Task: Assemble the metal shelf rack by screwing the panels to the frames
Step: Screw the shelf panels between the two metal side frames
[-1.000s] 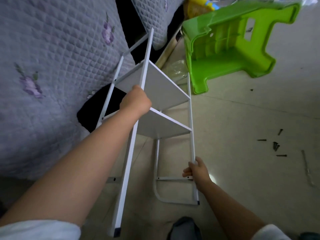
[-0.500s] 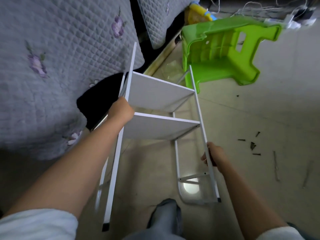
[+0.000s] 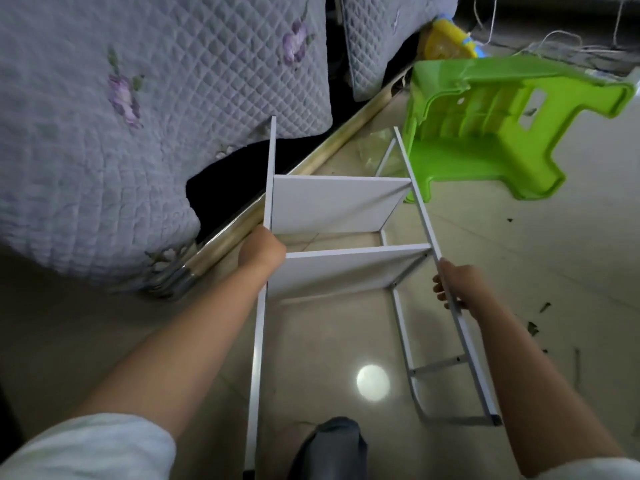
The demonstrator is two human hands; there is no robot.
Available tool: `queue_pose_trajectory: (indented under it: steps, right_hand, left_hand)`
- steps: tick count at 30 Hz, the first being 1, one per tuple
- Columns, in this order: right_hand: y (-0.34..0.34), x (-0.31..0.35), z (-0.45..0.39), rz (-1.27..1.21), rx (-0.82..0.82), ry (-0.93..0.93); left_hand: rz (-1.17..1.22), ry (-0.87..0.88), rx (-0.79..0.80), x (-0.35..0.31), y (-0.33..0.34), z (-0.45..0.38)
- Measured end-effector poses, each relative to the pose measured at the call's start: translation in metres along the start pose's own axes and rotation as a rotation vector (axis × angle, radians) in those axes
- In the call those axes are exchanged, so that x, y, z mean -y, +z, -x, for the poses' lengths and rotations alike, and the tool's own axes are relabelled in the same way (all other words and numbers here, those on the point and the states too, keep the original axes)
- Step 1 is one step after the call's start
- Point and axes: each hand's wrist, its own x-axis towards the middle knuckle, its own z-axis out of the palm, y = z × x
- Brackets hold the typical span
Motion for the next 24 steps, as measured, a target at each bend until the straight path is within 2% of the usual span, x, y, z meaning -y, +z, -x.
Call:
queue_pose_trajectory:
  steps: [7, 10, 19, 24]
  right_hand:
    - [0.015, 0.036, -0.028, 0.022, -0.017, -0.204]
    - [0.019, 0.035, -0.032, 0.115, -0.094, -0.282]
    - [0.013, 0.022, -0.003, 0.165, -0.116, -0.332]
    - [0.007, 0.015, 0.023, 0.227, -0.125, -0.351]
  left_hand:
    - [-0.021, -0.005, -0.006, 0.009, 0.013, -0.002]
    - [-0.026, -0.030, -0.018, 0.016, 0.016, -0.002]
    - [0.001, 0.021, -0.059, 0.034, 0.023, 0.004]
    - [0.101, 0.052, -0.045, 0.045, 0.021, 0.006]
